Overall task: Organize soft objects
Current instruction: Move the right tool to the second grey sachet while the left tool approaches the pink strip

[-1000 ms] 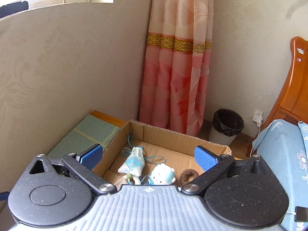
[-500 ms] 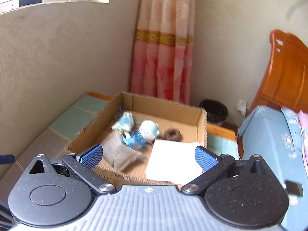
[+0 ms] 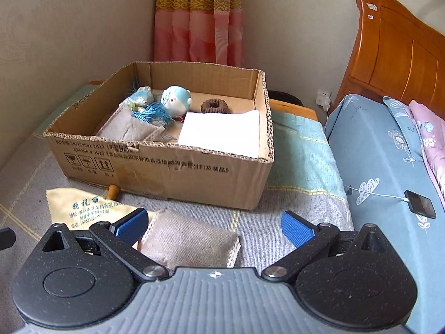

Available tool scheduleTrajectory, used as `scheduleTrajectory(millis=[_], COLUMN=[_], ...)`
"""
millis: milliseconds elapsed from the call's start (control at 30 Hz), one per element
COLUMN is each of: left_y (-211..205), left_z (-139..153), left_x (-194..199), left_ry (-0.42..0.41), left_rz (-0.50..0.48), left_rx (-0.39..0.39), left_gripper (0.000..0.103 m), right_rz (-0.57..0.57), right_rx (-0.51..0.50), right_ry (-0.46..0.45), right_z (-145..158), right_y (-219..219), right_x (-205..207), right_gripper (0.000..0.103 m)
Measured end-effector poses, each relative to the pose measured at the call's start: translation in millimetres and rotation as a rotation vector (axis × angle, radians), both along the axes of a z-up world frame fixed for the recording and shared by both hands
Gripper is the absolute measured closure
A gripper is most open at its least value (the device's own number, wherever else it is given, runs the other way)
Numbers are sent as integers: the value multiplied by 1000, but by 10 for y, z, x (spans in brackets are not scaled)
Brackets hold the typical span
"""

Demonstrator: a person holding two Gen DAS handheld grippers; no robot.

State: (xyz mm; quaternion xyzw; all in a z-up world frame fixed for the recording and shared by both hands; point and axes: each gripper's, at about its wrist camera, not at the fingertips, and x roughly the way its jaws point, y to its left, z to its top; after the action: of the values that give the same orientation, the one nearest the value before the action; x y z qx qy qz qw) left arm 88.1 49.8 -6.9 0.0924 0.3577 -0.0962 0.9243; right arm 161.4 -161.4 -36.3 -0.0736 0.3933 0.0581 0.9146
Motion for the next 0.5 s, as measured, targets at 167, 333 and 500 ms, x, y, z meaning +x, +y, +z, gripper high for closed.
scheduleTrajectory(millis=[167, 333, 500], left_y=[-54, -109, -125], left_z=[-55, -86, -118], left_x=[35, 42, 51], left_ry=[22, 33, 49], left_rz=[-4, -13, -13], left_rx=[13, 27, 35], left_gripper=[1, 1, 1], right_rz=[-12, 16, 20], right_rx=[14, 33, 17], right_ry=[46, 75, 85], right_z=[-152, -254, -354], right_y=[-9, 74, 166], right_x=[26, 111, 203], right_gripper=[0, 0, 0])
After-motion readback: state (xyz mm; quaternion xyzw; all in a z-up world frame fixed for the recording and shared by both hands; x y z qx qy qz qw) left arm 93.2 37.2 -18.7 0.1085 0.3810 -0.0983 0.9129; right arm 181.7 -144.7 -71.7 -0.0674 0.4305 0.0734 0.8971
